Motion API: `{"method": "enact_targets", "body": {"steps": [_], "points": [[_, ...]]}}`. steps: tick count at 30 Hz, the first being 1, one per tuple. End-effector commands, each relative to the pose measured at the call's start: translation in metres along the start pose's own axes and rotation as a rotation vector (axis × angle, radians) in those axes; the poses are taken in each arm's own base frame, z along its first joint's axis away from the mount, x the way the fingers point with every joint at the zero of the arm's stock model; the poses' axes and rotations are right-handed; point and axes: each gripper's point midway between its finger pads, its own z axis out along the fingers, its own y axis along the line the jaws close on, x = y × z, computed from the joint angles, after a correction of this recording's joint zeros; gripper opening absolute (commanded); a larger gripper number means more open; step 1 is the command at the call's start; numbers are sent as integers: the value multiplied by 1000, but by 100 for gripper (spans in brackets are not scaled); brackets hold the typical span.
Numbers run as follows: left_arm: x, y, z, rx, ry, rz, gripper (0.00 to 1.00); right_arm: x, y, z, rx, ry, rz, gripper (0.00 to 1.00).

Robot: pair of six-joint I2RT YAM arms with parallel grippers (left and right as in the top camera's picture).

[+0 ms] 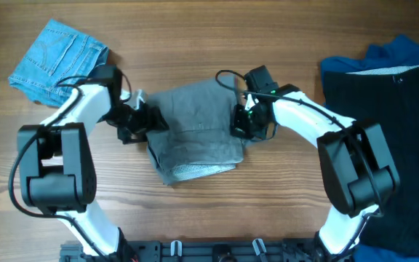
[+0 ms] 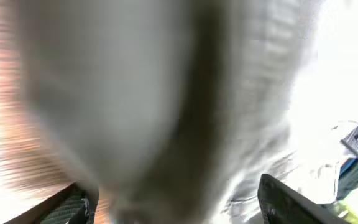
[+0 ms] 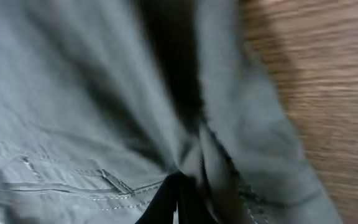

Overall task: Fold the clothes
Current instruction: 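Carry the folded shorts left and place them on the denim stack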

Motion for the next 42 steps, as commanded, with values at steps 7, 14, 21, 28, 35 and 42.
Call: {"method": "enact_targets", "body": {"steps": [7,14,21,28,35,42], "points": [[13,18,26,121,13,-77,100,-9,-18,-1,-15,30,95,4],[28,-19,90,123,-20,-24,97,-8,-16,-1,-30,38,91,4],[31,-33,98,120,-26,118,32,-5,-11,-1,-51,53,102,4],[-4,-43,9,124,-81,173,4,-19,-5,-77,-117,-96,-89,4],[-134,-66,-213,328,-692,160,4,-34,-7,-116,-137,-222,-72,5],[-212,79,-234,161,-943,-113,4,-42,-6,-118,-146,-247,39,4]]}}
